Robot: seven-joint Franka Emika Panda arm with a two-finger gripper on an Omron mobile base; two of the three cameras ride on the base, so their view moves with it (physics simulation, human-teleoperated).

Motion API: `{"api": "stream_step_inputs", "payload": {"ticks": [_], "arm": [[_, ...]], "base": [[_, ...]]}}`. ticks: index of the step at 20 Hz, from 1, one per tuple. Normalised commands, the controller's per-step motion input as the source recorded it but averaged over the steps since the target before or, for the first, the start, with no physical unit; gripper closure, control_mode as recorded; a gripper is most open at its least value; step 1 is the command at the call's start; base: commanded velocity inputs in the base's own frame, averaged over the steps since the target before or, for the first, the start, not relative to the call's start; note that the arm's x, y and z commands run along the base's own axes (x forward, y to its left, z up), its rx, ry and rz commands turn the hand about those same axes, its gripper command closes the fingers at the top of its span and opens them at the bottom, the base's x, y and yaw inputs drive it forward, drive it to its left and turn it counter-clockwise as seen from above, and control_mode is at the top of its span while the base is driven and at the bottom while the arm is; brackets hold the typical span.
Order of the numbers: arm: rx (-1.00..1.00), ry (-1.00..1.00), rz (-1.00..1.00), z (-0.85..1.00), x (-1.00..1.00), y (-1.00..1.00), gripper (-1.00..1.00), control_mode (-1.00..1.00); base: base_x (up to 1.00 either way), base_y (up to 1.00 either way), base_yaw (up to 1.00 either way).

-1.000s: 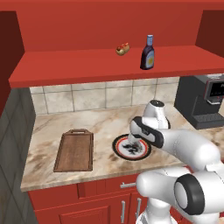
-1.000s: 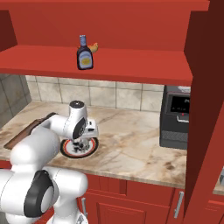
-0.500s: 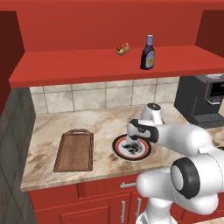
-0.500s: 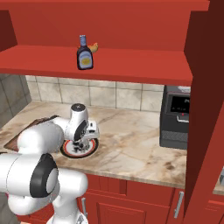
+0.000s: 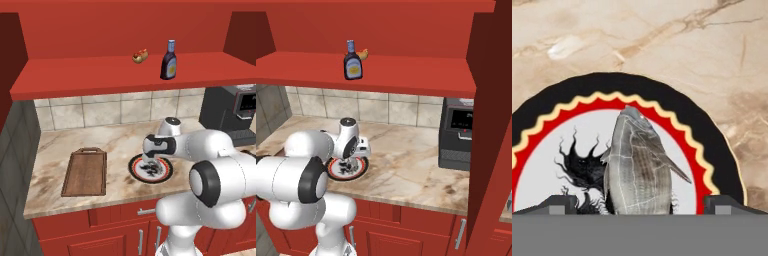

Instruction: Pick the fish from the plate and place it on the cutting board. Then pick the condiment bottle from the cabinet and place it next to the cutting board.

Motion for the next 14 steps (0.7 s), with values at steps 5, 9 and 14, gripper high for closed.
{"api": "stream_step_inputs", "payload": {"ticks": [5,9,14], "arm": [[0.0,0.0,0.0,-0.19,0.04,0.02,-1.0,-1.0],[0.0,0.0,0.0,-0.18,0.03,0.03,-1.0,-1.0],[0.0,0.0,0.0,-0.15,0.05,0.02,-1.0,-1.0]], "base": [[0.0,0.0,0.0],[0.0,0.0,0.0],[0.0,0.0,0.0]]}}
